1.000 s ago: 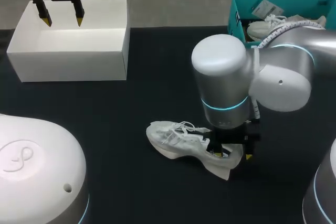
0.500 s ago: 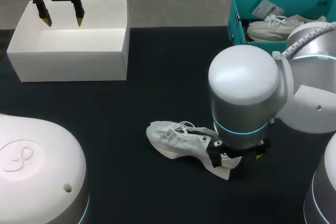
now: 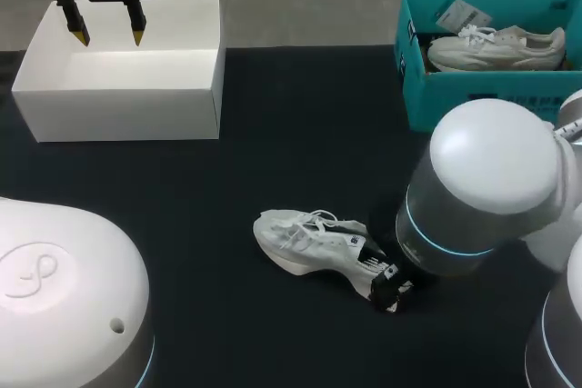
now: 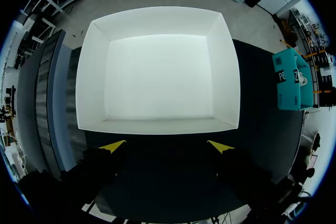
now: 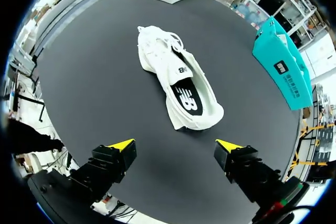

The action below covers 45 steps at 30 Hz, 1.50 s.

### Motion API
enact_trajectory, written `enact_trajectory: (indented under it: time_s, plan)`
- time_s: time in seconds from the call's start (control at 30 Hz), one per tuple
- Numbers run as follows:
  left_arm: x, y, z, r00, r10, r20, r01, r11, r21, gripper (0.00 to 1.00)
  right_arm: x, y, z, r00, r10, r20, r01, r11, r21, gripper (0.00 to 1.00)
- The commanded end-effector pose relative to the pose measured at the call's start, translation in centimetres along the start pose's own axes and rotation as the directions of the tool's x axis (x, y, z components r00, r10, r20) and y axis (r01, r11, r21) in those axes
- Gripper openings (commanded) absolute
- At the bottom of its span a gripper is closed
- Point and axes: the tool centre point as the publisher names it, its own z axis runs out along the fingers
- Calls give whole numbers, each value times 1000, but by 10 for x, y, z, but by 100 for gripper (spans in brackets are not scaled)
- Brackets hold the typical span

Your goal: Take the shoe out of the shoebox, open the shoe tongue, remove and reinsert the insole, then place the shoe into the shoebox

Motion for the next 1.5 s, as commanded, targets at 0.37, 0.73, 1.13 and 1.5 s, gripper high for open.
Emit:
enact_trajectory:
  time_s: [0.37,0.73,1.13,1.5]
  plan:
    - [0,0,0,1000,0,2,0,1000,0,100,-16,-23,1,384,-855,-350,564,517,-644,100]
    - [0,0,0,1000,0,2,0,1000,0,100,-16,-23,1,384,-855,-350,564,517,-644,100]
    - [0,0,0,1000,0,2,0,1000,0,100,-72,-14,11,514,-849,-124,405,368,-837,100]
    - [0,0,0,1000,0,2,0,1000,0,100,-126,-16,-4,669,-741,-61,329,369,-869,100]
